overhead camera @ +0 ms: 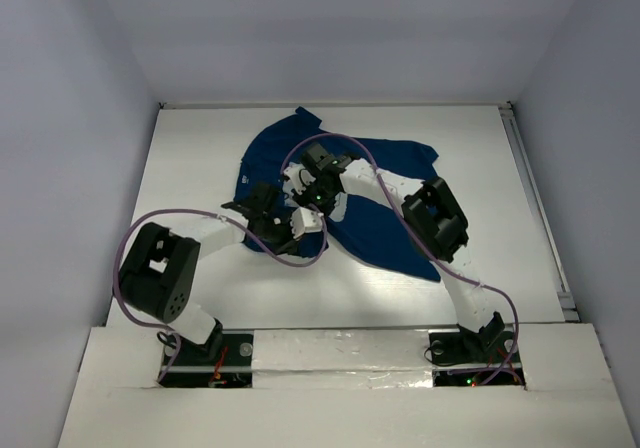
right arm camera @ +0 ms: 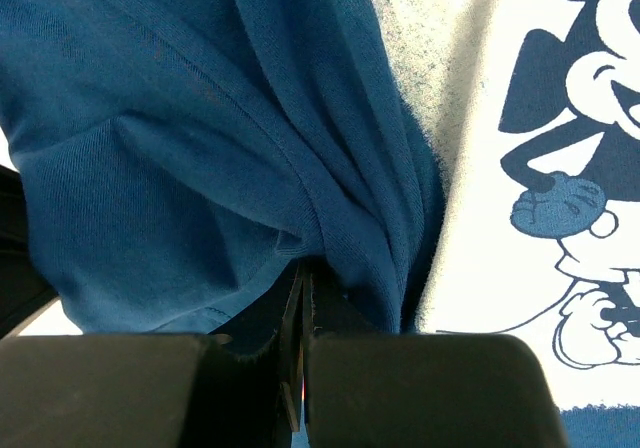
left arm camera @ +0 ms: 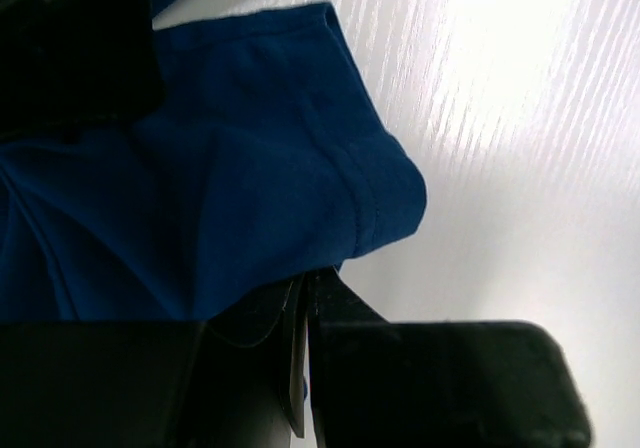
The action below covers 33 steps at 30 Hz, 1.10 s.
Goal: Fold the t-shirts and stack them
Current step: Flatten out the tshirt
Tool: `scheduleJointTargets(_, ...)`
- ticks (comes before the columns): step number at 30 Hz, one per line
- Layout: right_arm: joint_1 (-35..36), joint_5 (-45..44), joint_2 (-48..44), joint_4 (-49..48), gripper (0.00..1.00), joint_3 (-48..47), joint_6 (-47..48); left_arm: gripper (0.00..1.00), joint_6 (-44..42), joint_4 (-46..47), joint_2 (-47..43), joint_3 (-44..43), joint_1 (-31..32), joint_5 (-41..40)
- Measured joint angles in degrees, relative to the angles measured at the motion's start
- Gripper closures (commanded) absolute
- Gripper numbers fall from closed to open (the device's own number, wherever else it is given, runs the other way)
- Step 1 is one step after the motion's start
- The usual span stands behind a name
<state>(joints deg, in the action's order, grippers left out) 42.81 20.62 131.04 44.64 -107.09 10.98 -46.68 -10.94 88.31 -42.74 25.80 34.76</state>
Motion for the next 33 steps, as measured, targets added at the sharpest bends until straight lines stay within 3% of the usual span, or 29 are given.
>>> scheduleJointTargets(5, 0.0, 0.0, 0.0, 0.04, 1.0, 0.0, 0.17, 1.0, -5.44, -6.88, -1.4, -0.94, 0.02, -2.95)
scheduleJointTargets(12, 0.0, 0.02, 0.0, 0.31, 1.0, 0.0, 0.22, 1.0, -12.63, -26.71, -2.12, -5.62, 0.0, -7.91)
scheduleJointTargets(20, 0.0, 0.68, 0.0, 1.7, 1.0, -0.13, 0.9, 1.0, -20.2, -45.42, -1.11, -14.64, -0.02, -3.15)
scheduleJointTargets(23, 0.0, 1.11, 0.0, 2.54, 0.97, -0.13, 1.42, 1.0, -20.44, -46.53, -1.09, -16.96, -0.02, -0.5)
scheduleJointTargets(27, -0.07, 2.05, -0.15, 3.3, 0.83, -0.07, 2.34, 1.0, -19.98, -44.83, -1.14, -17.53, -0.02, 2.82)
scheduleJointTargets(33, -1.38, 2.19, -7.37, 2.56, 0.8, 4.46, 2.99, 1.0, -19.15, -41.92, 0.17, -17.27, -0.02, 5.44)
